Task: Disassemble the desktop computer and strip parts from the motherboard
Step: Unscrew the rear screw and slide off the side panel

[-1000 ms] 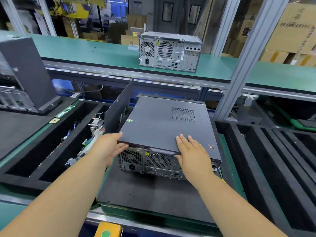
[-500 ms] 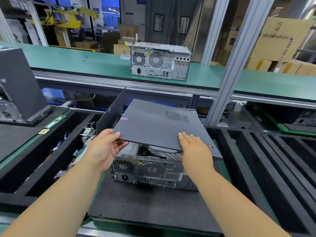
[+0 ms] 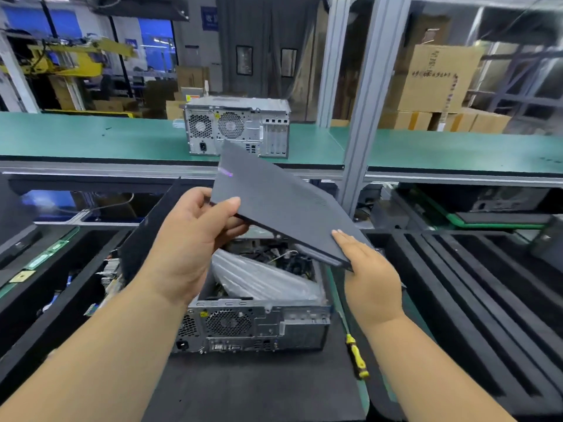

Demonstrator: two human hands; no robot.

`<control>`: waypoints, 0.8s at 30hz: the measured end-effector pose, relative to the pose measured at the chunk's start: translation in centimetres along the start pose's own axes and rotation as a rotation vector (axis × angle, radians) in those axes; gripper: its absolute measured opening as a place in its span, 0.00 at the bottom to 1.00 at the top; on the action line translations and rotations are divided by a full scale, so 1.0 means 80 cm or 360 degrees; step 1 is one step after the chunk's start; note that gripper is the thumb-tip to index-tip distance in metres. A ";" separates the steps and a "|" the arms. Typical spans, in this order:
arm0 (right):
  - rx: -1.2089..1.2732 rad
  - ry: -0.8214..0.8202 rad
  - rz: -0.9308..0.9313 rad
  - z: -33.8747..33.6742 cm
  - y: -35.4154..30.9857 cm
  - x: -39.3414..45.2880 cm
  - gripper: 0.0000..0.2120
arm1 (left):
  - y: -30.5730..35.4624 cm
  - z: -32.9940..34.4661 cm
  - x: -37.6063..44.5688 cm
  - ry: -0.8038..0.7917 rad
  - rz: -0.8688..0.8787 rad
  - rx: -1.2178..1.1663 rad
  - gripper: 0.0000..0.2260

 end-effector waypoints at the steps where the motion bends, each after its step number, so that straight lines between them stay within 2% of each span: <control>1: 0.0008 0.0053 0.0015 -0.009 0.011 -0.003 0.35 | 0.000 0.017 0.005 -0.0054 0.0006 -0.0003 0.11; 7: 0.0080 0.0189 0.0286 -0.045 0.093 -0.031 0.35 | -0.033 0.108 0.030 -0.0415 -0.0167 -0.0230 0.18; 12: 0.0148 0.0224 0.0386 -0.066 0.160 -0.060 0.33 | -0.088 0.154 0.041 -0.0399 -0.0411 -0.0312 0.23; 17: 0.0359 0.0233 0.0623 -0.085 0.235 -0.079 0.32 | -0.141 0.192 0.051 -0.0359 -0.0576 -0.0263 0.24; 24: 0.0511 0.0415 0.1000 -0.097 0.351 -0.089 0.20 | -0.206 0.258 0.063 -0.0329 -0.0673 -0.0299 0.22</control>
Point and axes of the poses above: each hand's wrist, its own x-axis towards the middle knuckle, its own z-axis out of the palm, y = z × x, the point moved 3 cm from there along x, towards the middle knuckle, and after that the axes turned 9 degrees about -y, right-handed, at the moved point
